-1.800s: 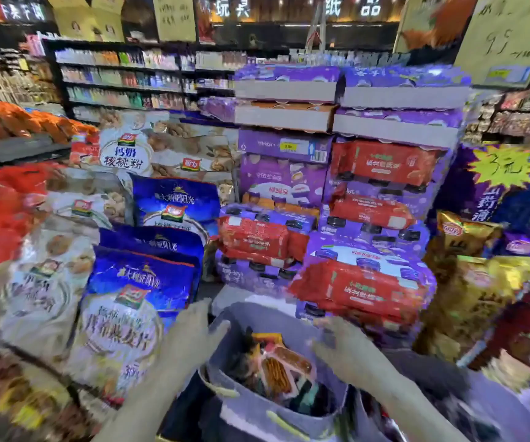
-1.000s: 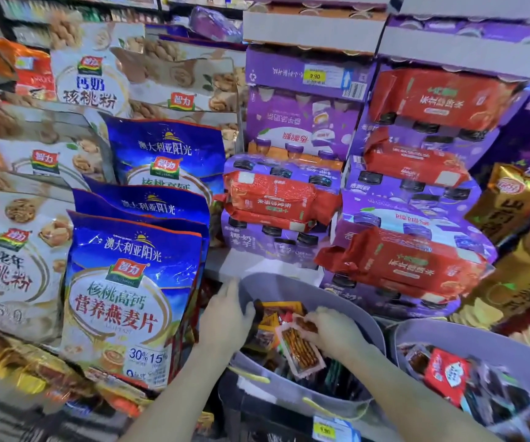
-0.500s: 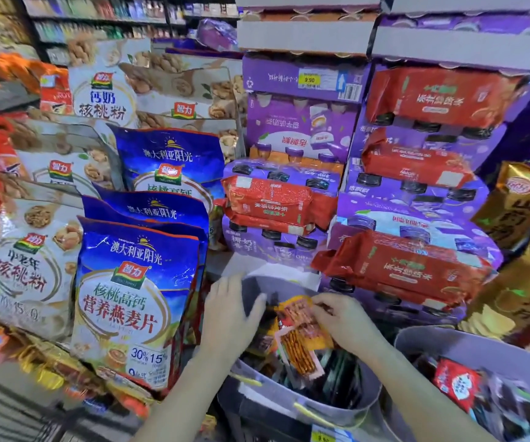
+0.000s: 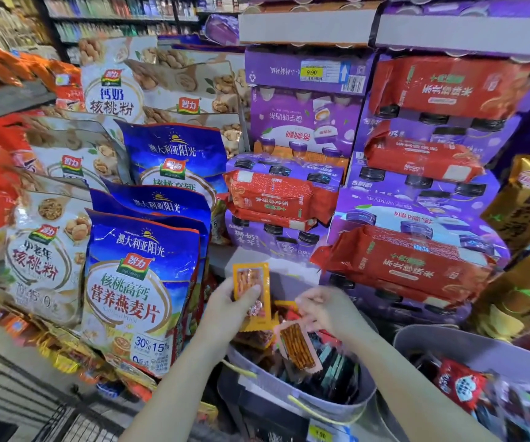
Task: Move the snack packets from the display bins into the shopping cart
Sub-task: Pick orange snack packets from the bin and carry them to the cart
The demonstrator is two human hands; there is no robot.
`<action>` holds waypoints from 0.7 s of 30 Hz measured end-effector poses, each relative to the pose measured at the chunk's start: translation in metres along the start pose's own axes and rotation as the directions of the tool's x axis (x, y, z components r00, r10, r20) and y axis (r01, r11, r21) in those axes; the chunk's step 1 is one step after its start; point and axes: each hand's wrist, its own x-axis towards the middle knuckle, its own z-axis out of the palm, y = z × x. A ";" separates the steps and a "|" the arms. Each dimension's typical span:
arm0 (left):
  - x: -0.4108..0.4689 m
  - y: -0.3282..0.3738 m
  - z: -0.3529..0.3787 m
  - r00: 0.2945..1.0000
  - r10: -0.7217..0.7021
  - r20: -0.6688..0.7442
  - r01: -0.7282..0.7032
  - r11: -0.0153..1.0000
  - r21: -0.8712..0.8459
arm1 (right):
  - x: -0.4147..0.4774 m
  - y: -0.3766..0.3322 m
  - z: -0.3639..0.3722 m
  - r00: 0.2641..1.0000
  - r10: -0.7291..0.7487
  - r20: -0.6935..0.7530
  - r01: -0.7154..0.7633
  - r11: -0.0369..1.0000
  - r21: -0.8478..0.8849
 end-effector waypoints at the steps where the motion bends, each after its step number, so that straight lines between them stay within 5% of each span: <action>1: 0.002 -0.001 -0.005 0.999 -0.031 -0.031 0.030 0.998 -0.051 | 0.004 0.009 -0.003 0.999 0.019 0.028 -0.012 0.974 -0.225; 4: 0.007 -0.004 -0.016 0.992 -0.092 -0.089 0.074 0.979 -0.189 | 0.005 0.028 0.002 0.990 0.130 0.056 -0.063 0.761 -0.646; 7: 0.007 -0.005 -0.021 0.995 -0.085 -0.045 0.069 0.956 -0.284 | 0.008 0.038 0.014 0.987 0.153 0.042 -0.060 0.603 -0.796; 10: 0.003 -0.005 -0.024 0.995 -0.098 -0.024 0.085 0.943 -0.323 | 0.013 0.040 0.020 0.983 0.177 0.042 -0.071 0.590 -0.805; 16: -0.003 -0.001 -0.028 0.991 -0.131 -0.012 0.118 0.926 -0.359 | 0.012 0.035 0.005 0.991 0.124 0.054 -0.068 0.803 -0.591; 19: -0.007 0.001 -0.030 0.986 -0.169 -0.010 0.152 0.910 -0.385 | 0.003 0.018 0.005 0.997 0.000 0.080 0.015 0.981 -0.193; 21: -0.010 0.003 -0.032 0.982 -0.188 0.002 0.173 0.899 -0.402 | -0.003 0.002 0.011 0.994 -0.059 0.094 0.050 0.994 0.098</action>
